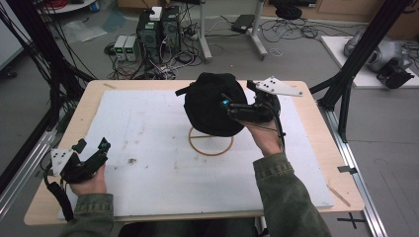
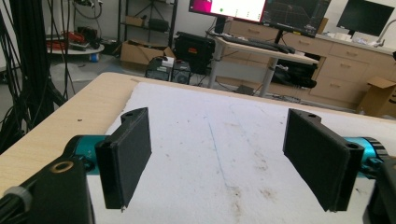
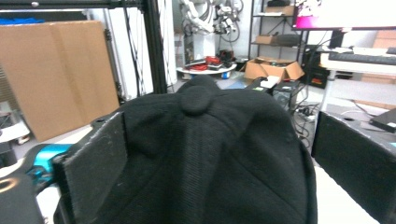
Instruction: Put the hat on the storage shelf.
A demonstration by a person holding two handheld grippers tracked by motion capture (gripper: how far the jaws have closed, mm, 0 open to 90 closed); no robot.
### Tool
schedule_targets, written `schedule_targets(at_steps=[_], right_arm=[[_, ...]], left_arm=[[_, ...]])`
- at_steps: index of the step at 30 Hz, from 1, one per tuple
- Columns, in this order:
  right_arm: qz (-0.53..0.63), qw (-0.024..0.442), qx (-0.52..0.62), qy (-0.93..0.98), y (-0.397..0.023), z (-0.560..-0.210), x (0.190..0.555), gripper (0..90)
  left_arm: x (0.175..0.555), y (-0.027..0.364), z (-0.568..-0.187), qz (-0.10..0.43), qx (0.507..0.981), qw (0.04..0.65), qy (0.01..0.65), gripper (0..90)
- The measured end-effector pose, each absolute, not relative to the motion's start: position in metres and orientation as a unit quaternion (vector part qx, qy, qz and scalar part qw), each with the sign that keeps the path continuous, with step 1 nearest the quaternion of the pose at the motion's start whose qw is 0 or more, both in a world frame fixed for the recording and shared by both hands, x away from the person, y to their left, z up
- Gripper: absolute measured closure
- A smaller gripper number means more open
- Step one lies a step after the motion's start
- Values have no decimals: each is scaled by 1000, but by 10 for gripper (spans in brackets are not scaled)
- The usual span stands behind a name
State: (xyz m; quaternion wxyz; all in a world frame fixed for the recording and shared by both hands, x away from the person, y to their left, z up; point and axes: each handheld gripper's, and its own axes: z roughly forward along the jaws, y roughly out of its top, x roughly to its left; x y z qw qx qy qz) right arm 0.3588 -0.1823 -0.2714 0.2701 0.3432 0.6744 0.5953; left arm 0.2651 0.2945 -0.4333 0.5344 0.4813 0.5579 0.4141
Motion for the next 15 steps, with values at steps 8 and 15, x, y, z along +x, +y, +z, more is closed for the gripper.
schedule_targets(at_steps=[8, 15], right_arm=[[593, 272, 353, 671, -198, -278, 357, 31], [589, 279, 367, 664, -216, -287, 351, 28]], left_arm=[[265, 294, -433, 416, 480, 533, 559, 237], [266, 293, -434, 416, 483, 532, 558, 237]])
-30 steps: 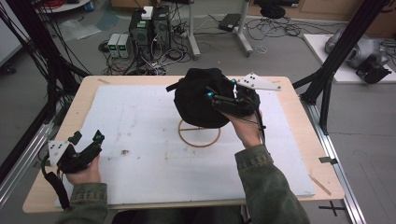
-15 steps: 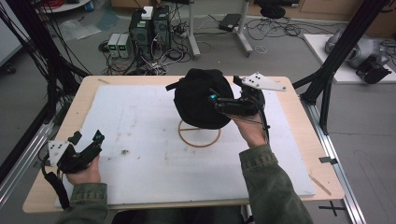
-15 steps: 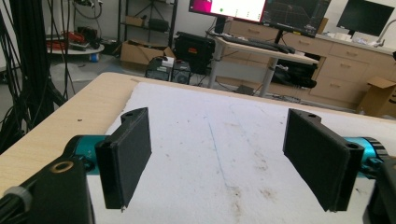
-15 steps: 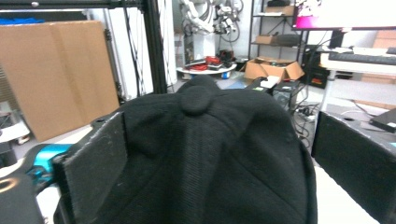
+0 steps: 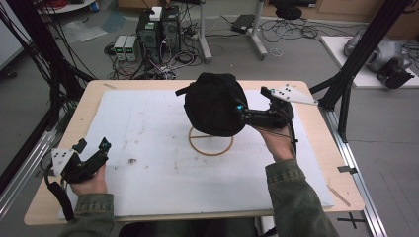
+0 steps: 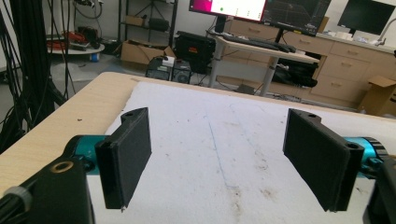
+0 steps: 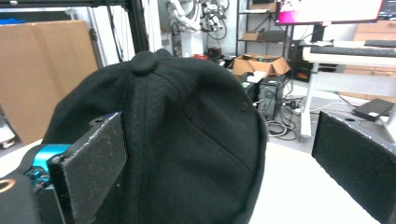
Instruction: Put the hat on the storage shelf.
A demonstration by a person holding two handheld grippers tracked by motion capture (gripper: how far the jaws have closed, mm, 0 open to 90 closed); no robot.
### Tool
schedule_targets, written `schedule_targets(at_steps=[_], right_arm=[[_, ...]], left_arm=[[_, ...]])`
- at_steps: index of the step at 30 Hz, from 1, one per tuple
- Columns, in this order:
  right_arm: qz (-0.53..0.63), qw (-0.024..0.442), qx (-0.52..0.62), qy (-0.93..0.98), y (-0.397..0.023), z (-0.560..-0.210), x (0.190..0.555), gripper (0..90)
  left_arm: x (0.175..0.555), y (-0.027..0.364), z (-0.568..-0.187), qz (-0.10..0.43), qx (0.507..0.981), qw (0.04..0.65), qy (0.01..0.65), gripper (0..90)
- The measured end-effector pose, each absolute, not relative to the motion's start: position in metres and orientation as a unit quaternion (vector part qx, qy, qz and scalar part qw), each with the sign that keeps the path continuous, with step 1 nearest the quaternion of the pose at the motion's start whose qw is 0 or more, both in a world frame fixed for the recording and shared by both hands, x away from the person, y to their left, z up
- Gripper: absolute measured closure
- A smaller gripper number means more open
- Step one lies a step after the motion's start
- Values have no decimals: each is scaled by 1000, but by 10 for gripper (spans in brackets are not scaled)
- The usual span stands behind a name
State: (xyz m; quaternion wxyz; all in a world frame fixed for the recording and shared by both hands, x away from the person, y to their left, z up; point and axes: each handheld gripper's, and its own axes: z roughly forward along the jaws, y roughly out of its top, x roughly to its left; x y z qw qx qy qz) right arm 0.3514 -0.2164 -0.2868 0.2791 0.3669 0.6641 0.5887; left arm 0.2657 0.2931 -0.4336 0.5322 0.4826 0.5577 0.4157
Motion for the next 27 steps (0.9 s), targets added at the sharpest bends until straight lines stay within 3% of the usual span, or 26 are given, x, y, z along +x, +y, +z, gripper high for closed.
schedule_targets(at_steps=[27], right_arm=[[579, 353, 412, 609, -275, -335, 326, 28]], left_arm=[[266, 293, -433, 423, 481, 528, 557, 238]])
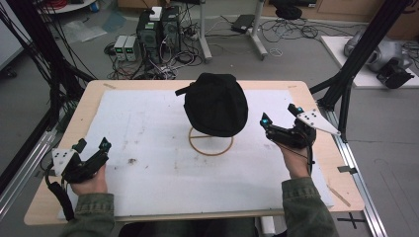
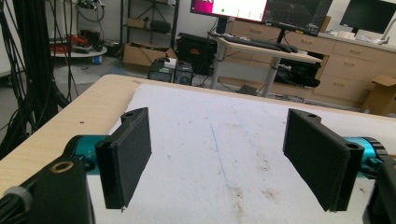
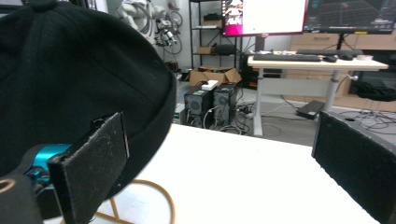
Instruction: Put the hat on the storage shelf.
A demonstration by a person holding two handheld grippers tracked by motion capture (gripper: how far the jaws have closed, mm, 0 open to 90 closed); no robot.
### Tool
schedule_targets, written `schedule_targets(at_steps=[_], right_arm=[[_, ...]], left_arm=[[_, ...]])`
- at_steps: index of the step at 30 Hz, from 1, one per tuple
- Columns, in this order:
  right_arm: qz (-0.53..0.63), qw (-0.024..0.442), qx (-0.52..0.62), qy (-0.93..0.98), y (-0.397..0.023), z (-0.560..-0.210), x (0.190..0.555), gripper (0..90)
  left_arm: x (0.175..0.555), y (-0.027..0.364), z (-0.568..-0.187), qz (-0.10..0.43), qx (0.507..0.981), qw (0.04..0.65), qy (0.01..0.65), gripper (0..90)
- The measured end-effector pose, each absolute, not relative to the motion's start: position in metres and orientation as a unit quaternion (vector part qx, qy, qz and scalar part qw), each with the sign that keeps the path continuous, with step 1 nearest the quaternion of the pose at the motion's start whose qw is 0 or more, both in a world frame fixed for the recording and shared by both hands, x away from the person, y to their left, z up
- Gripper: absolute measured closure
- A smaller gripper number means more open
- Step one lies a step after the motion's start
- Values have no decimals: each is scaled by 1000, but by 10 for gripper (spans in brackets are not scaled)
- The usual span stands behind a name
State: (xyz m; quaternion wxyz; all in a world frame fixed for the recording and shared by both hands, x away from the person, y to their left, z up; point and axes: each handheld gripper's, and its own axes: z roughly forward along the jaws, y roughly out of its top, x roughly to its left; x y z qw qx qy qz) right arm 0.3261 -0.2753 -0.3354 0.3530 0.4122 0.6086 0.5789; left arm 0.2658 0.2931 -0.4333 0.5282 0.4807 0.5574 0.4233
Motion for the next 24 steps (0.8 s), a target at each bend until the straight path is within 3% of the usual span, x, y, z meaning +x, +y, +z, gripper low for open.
schedule_targets(at_steps=[6, 24], right_arm=[[568, 379, 426, 593, -287, -346, 316, 28], [540, 399, 468, 574, -320, -379, 300, 28]], left_arm=[[264, 294, -432, 433, 477, 525, 557, 237], [265, 291, -432, 441, 482, 517, 553, 235]])
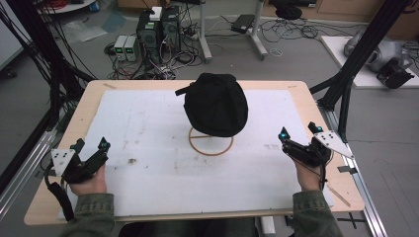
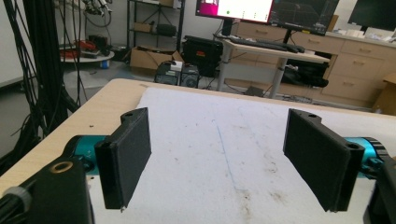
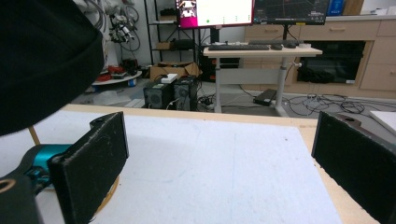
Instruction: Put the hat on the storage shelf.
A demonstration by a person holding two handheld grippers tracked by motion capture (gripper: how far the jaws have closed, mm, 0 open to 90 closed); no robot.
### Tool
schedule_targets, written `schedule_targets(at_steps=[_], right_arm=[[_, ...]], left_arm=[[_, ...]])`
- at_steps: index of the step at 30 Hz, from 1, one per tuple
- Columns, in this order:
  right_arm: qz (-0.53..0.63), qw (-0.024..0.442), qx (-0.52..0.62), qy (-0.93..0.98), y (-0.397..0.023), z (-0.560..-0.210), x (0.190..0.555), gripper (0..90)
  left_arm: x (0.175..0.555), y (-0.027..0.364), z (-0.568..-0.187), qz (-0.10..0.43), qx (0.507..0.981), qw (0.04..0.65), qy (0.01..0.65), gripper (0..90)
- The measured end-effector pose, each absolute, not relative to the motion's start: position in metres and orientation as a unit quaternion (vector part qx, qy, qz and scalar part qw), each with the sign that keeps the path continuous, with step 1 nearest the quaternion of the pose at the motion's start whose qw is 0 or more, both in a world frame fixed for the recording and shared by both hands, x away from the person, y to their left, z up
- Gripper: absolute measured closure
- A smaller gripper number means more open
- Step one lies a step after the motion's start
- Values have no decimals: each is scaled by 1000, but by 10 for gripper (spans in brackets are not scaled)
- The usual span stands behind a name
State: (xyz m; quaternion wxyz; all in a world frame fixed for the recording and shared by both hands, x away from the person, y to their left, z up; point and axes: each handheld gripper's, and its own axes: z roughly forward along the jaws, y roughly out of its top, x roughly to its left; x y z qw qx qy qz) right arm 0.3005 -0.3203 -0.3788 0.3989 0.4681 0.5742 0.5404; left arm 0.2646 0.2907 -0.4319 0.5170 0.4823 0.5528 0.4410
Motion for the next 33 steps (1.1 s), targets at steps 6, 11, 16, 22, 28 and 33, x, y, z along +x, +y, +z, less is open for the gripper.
schedule_targets(at_steps=[6, 11, 16, 22, 28, 33], right_arm=[[531, 400, 476, 575, -324, -392, 295, 28], [525, 406, 484, 571, -328, -405, 291, 29], [526, 417, 482, 563, -327, -415, 286, 29], [520, 416, 491, 561, -328, -425, 286, 28], [519, 405, 506, 557, -329, -433, 287, 29], [520, 408, 505, 554, -328, -432, 287, 29]], left_arm=[[264, 289, -431, 450, 488, 512, 545, 235], [264, 289, -431, 453, 489, 509, 545, 235], [265, 288, -431, 457, 488, 507, 544, 235], [266, 288, -431, 454, 489, 509, 544, 235], [267, 288, -432, 451, 488, 511, 545, 235], [267, 289, -432, 449, 489, 511, 546, 234]])
